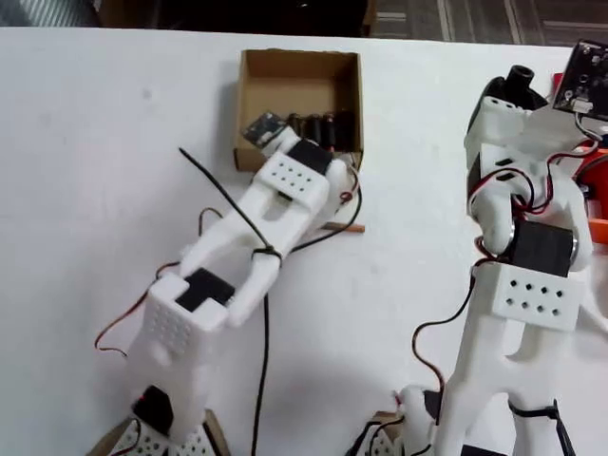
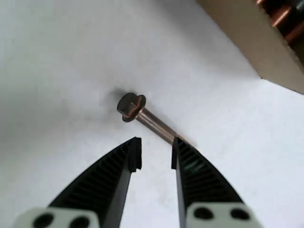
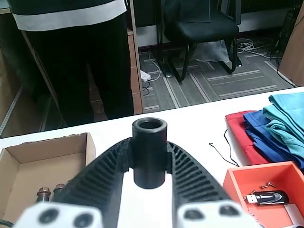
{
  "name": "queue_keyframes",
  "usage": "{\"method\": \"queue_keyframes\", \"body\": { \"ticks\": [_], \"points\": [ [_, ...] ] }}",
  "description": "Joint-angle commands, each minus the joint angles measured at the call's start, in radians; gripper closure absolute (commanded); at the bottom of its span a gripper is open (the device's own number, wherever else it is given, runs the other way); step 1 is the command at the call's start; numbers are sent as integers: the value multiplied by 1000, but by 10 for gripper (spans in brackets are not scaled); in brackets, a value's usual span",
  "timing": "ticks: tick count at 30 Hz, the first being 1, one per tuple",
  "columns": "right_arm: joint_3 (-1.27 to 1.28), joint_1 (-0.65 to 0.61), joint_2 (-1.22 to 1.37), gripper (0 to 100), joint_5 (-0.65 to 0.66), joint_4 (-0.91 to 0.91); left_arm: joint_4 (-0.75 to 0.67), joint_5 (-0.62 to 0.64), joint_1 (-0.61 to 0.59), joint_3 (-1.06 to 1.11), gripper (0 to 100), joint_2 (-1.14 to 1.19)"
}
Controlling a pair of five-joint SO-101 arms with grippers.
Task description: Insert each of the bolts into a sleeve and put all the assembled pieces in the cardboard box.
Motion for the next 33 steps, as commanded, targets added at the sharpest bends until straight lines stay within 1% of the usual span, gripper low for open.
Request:
{"method": "queue_keyframes", "body": {
  "ticks": [1, 5, 10, 23, 25, 29, 33],
  "points": [
    [-60, 8, -4, 977, -5, -30, 23, 6, 18, -39, 868, -15],
    [-60, 8, -7, 977, -5, -30, 8, 6, 23, -36, 868, -5],
    [-60, 8, -7, 977, -5, -30, -68, 6, 14, -31, 868, -5],
    [-60, 8, -7, 977, -5, -30, -68, 6, 17, -38, 866, 29],
    [-60, 8, -7, 977, -3, -30, -68, 6, 12, -38, 836, 37],
    [-60, 8, -7, 977, -3, -30, -69, 6, 17, -39, 744, 37],
    [-60, 8, -7, 977, -3, -30, -75, 6, 9, -35, 745, 46]
  ]
}}
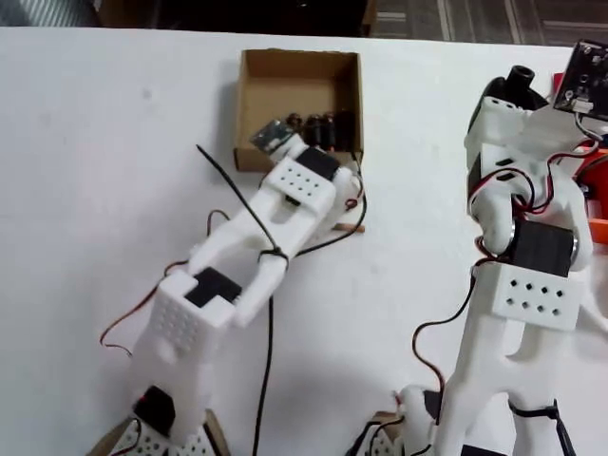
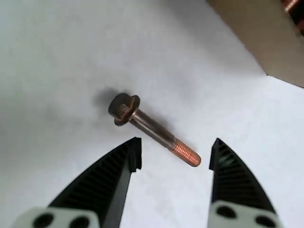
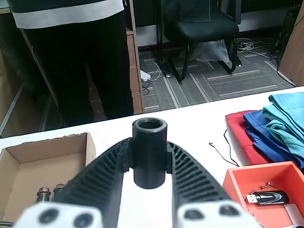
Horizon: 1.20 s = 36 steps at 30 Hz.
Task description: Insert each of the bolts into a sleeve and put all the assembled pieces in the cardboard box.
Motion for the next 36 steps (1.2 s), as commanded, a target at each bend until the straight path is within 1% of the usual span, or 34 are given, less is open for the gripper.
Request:
{"method": "queue_keyframes", "body": {
  "ticks": [1, 10, 17, 24, 26, 27, 29, 30, 32, 36],
  "points": [
    [-60, 8, -5, 977, -3, -30, -18, 6, -6, -30, 749, -8],
    [-60, 8, -4, 977, -3, -30, -11, 6, -6, -30, 766, -6],
    [-60, 10, -4, 977, -3, -30, -17, 6, -11, -41, 766, 89],
    [-60, 12, -4, 977, -3, -30, -11, 6, -34, -87, 769, 94],
    [-60, 12, -4, 977, -3, -30, 9, 6, -34, -87, 810, 92],
    [-60, 12, -4, 977, -3, -30, 28, 6, -34, -87, 850, 92],
    [-60, 12, -4, 977, -3, -30, 72, 6, -34, -88, 967, 92],
    [-60, 12, -4, 977, -3, -30, 95, 6, -34, -88, 985, 92],
    [-60, 10, -4, 977, -3, -30, 137, 2, -32, -88, 943, 91],
    [-60, 10, -4, 977, -3, -30, 212, 0, -32, -90, 975, 91]
  ]
}}
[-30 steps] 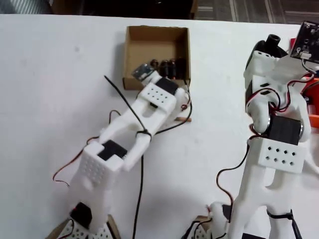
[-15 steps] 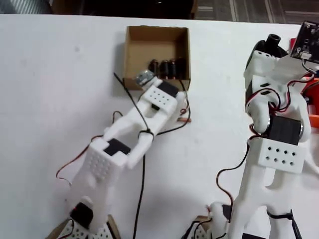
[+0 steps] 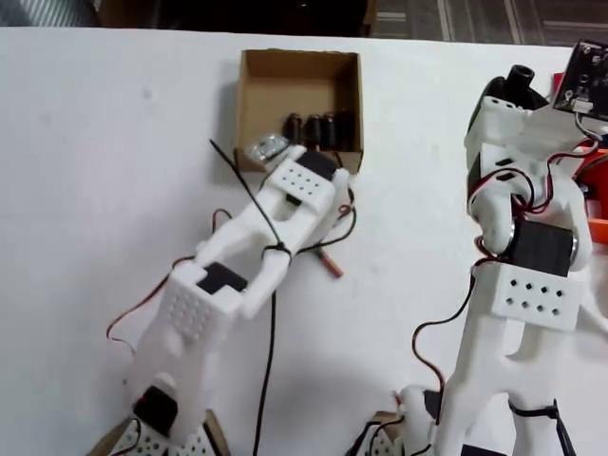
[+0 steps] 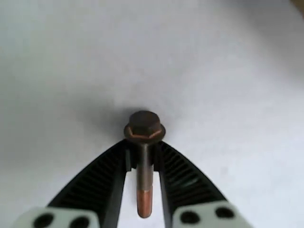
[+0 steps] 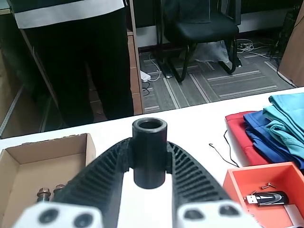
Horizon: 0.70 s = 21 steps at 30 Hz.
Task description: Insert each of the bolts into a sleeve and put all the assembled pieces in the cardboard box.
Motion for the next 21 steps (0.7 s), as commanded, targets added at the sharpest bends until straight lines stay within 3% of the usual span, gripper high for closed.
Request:
{"method": "queue_keyframes", "body": {
  "ticks": [1, 4, 9, 14, 18, 21],
  "points": [
    [-60, 10, -4, 977, -3, -27, 78, -2, -15, -28, 972, -21],
    [-60, 10, -4, 977, -3, -27, 152, -29, -14, -77, 974, -20],
    [-60, 10, -4, 977, -3, -27, 324, -290, -17, -271, 974, -14],
    [-60, 10, -4, 977, -3, -27, 373, -643, -124, -338, 974, -20],
    [-60, 10, -4, 977, -3, -27, 377, -933, -285, -335, 975, -20],
    [-58, 8, -4, 977, -3, -27, 376, -1224, -431, -335, 975, -20]
  ]
}}
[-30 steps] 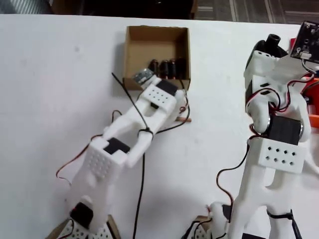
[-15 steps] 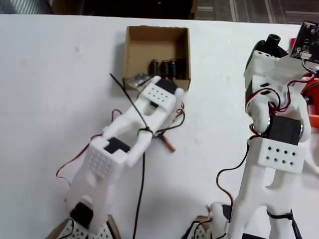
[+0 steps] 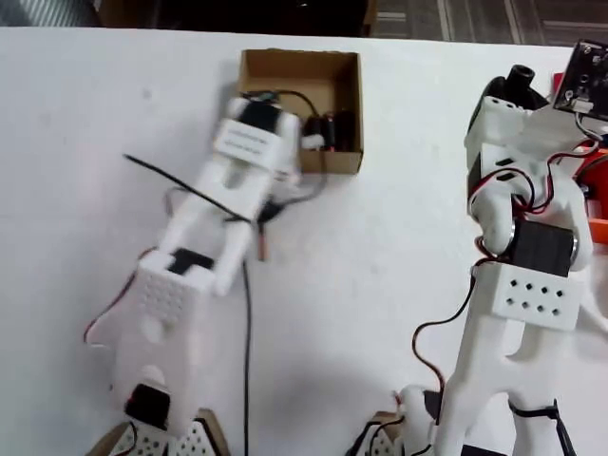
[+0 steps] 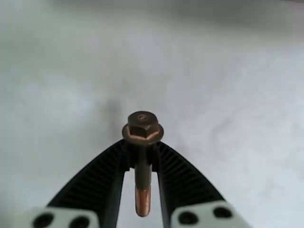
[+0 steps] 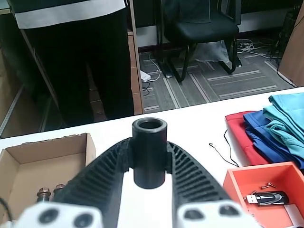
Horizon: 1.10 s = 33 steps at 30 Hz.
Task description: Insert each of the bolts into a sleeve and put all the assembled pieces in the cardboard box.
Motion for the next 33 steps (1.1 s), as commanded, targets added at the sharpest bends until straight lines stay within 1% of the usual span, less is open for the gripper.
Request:
{"method": "queue_keyframes", "body": {
  "ticks": [1, 2, 3, 5, 7, 9, 12, 14, 19, 21, 24, 28, 33],
  "points": [
    [-58, 8, -4, 977, -3, -27, 18, -368, -183, -44, 975, -23],
    [-58, 8, -4, 977, -3, -27, 18, -439, -219, -44, 975, -23],
    [-58, 8, -4, 977, -3, -27, 15, -479, -255, -44, 975, -21],
    [-58, 8, -4, 977, -3, -27, 5, -526, -325, -45, 975, -9],
    [-58, 8, -4, 977, -5, -27, -46, -565, -381, -39, 975, 3],
    [-58, 7, -4, 977, -5, -27, -107, -632, -425, -42, 975, 32],
    [-55, -7, -4, 977, -5, -27, -184, -744, -462, -41, 975, 98],
    [-54, -12, -4, 977, -5, -25, -187, -786, -466, -42, 975, 138],
    [-54, -28, -4, 977, -3, -21, -141, -789, -463, -42, 967, 157],
    [-54, -28, -4, 977, -3, -21, -138, -789, -465, -50, 929, 155],
    [-54, -25, -12, 977, 2, -21, -80, -789, -468, -127, 846, 166],
    [-54, -24, -13, 977, 2, -21, -55, -787, -468, -213, 861, 167],
    [-54, -24, -13, 977, 2, -21, -57, -789, -465, -174, 868, 169]
  ]
}}
